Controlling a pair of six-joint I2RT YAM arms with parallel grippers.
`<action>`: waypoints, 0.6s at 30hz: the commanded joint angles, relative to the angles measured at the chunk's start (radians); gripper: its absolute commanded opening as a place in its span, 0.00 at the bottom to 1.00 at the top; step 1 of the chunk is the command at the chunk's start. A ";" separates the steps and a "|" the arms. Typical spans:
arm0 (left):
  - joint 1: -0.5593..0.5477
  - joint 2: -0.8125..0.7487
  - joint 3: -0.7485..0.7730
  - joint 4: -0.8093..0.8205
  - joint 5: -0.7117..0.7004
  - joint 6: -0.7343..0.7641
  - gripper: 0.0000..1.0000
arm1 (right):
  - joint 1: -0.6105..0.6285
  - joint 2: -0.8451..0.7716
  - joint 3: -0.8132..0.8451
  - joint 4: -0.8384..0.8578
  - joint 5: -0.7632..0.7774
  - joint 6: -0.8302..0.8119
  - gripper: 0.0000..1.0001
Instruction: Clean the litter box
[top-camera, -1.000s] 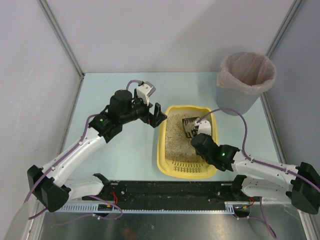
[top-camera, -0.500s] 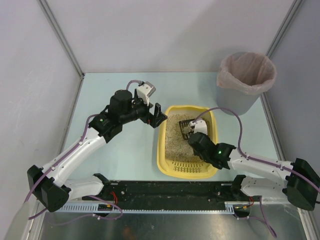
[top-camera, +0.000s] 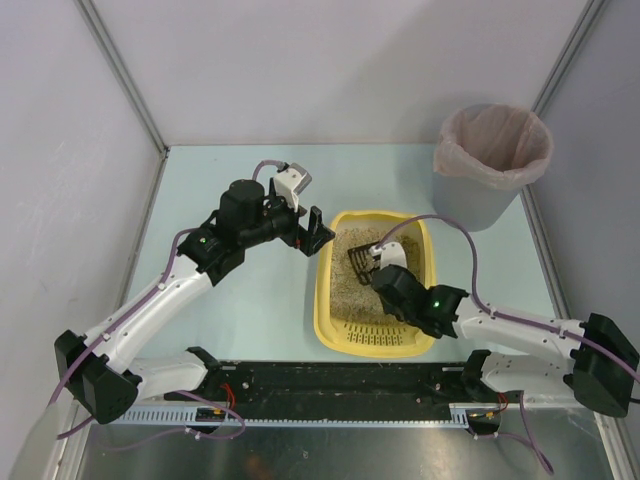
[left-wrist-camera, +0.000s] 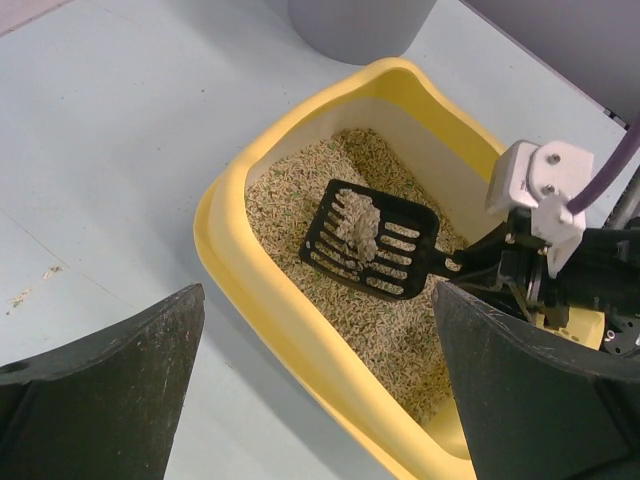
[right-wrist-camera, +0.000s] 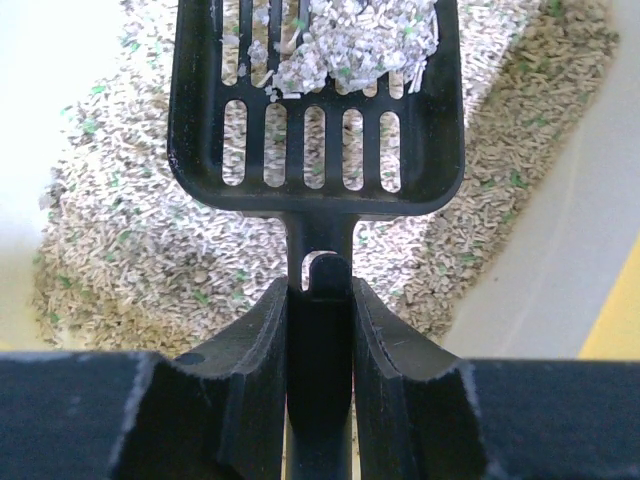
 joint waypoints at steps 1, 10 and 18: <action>-0.004 0.002 0.009 0.022 0.012 -0.006 1.00 | -0.009 0.031 0.068 -0.049 0.094 0.023 0.00; -0.004 0.004 0.009 0.023 -0.001 -0.013 1.00 | 0.037 0.061 0.094 -0.042 0.071 0.057 0.00; -0.004 -0.008 0.008 0.023 -0.011 -0.009 1.00 | -0.031 -0.025 0.077 -0.054 0.023 0.052 0.00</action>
